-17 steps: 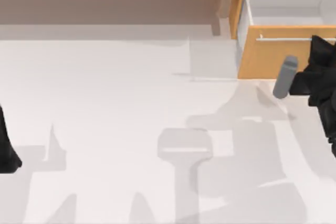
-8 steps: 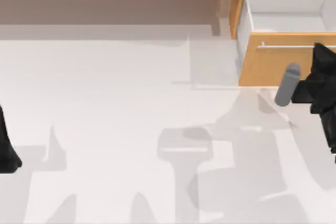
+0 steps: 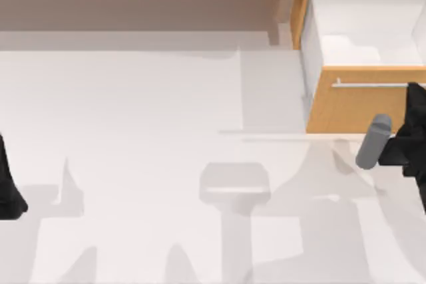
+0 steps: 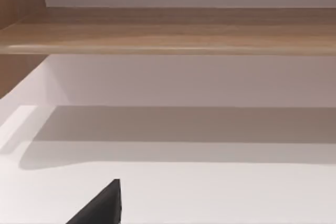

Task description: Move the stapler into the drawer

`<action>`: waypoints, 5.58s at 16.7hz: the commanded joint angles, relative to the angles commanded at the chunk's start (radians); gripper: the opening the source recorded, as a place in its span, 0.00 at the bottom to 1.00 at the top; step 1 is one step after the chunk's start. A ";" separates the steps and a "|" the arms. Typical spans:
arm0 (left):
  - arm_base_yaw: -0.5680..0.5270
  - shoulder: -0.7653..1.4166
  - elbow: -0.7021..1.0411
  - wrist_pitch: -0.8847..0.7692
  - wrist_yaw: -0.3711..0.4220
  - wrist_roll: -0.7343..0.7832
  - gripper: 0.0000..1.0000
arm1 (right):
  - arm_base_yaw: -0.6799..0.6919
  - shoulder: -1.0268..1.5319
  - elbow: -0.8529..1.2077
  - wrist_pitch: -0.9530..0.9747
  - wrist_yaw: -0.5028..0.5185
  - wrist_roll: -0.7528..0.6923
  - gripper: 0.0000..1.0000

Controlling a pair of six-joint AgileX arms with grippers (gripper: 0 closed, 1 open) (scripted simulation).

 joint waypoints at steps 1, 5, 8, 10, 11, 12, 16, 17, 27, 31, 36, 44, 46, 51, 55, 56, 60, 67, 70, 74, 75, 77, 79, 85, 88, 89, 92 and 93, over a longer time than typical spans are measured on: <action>0.000 0.000 0.000 0.000 0.000 0.000 1.00 | 0.000 0.000 0.000 0.000 0.000 0.000 0.00; 0.000 0.000 0.000 0.000 0.000 0.000 1.00 | 0.000 0.000 0.000 0.000 0.000 0.000 0.15; 0.000 0.000 0.000 0.000 0.000 0.000 1.00 | 0.000 0.000 0.000 0.000 0.000 0.000 0.38; 0.000 0.000 0.000 0.000 0.000 0.000 1.00 | 0.000 0.000 0.000 0.000 0.000 0.000 0.53; 0.000 0.000 0.000 0.000 0.000 0.000 1.00 | 0.000 0.000 0.000 0.000 0.000 0.000 0.60; 0.000 0.000 0.000 0.000 0.000 0.000 1.00 | 0.000 0.000 0.000 0.000 0.000 0.000 0.68; 0.000 0.000 0.000 0.000 0.000 0.000 1.00 | 0.000 0.000 0.000 0.000 0.000 0.000 0.98; 0.000 0.000 0.000 0.000 0.000 0.000 1.00 | 0.000 0.000 0.000 0.000 0.000 0.000 1.00; 0.000 0.000 0.000 0.000 0.000 0.000 1.00 | 0.007 -0.002 -0.012 0.013 0.005 0.000 1.00; 0.000 0.000 0.000 0.000 0.000 0.000 1.00 | 0.030 -0.008 -0.071 0.064 0.031 0.001 1.00; 0.000 0.000 0.000 0.000 0.000 0.000 1.00 | 0.028 0.048 -0.073 0.044 0.030 0.001 1.00; 0.000 0.000 0.000 0.000 0.000 0.000 1.00 | -0.173 -0.211 -0.012 -0.306 0.130 -0.065 1.00; 0.000 0.000 0.000 0.000 0.000 0.000 1.00 | -0.266 -0.278 0.047 -0.498 0.149 -0.087 1.00; 0.000 0.000 0.000 0.000 0.000 0.000 1.00 | -0.536 -0.373 0.238 -1.113 0.137 -0.125 1.00; 0.000 0.000 0.000 0.000 0.000 0.000 1.00 | -0.780 -0.430 0.392 -1.650 0.065 -0.126 1.00; 0.000 0.000 0.000 0.000 0.000 0.000 1.00 | -0.840 -0.442 0.428 -1.780 0.038 -0.121 1.00; 0.000 0.000 0.000 0.000 0.000 0.000 1.00 | -1.052 -0.467 0.556 -2.244 -0.098 -0.087 1.00; 0.000 0.000 0.000 0.000 0.000 0.000 1.00 | -1.255 -0.430 0.719 -2.686 -0.327 -0.021 1.00; 0.000 0.000 0.000 0.000 0.000 0.000 1.00 | -1.270 -0.424 0.735 -2.718 -0.352 -0.015 1.00; 0.000 0.000 0.000 0.000 0.000 0.000 1.00 | -1.265 -0.428 0.732 -2.717 -0.350 -0.016 1.00; 0.000 0.000 0.000 0.000 0.000 0.000 1.00 | -1.266 -0.426 0.730 -2.713 -0.350 -0.015 1.00; 0.000 0.000 0.000 0.000 0.000 0.000 1.00 | -1.267 -0.408 0.707 -2.677 -0.352 -0.012 1.00; 0.000 0.000 0.000 0.000 0.000 0.000 1.00 | -1.267 -0.377 0.668 -2.603 -0.352 -0.011 1.00; 0.000 0.000 0.000 0.000 0.000 0.000 1.00 | -1.268 -0.292 0.566 -2.417 -0.352 -0.010 1.00; 0.000 0.000 0.000 0.000 0.000 0.000 1.00 | -1.268 -0.292 0.566 -2.416 -0.352 -0.010 1.00; 0.000 0.000 0.000 0.000 0.000 0.000 1.00 | -1.268 -0.292 0.566 -2.416 -0.352 -0.010 0.92; 0.000 0.000 0.000 0.000 0.000 0.000 1.00 | -1.268 -0.292 0.566 -2.416 -0.352 -0.010 0.70; 0.000 0.000 0.000 0.000 0.000 0.000 1.00 | -1.268 -0.292 0.566 -2.416 -0.352 -0.010 0.62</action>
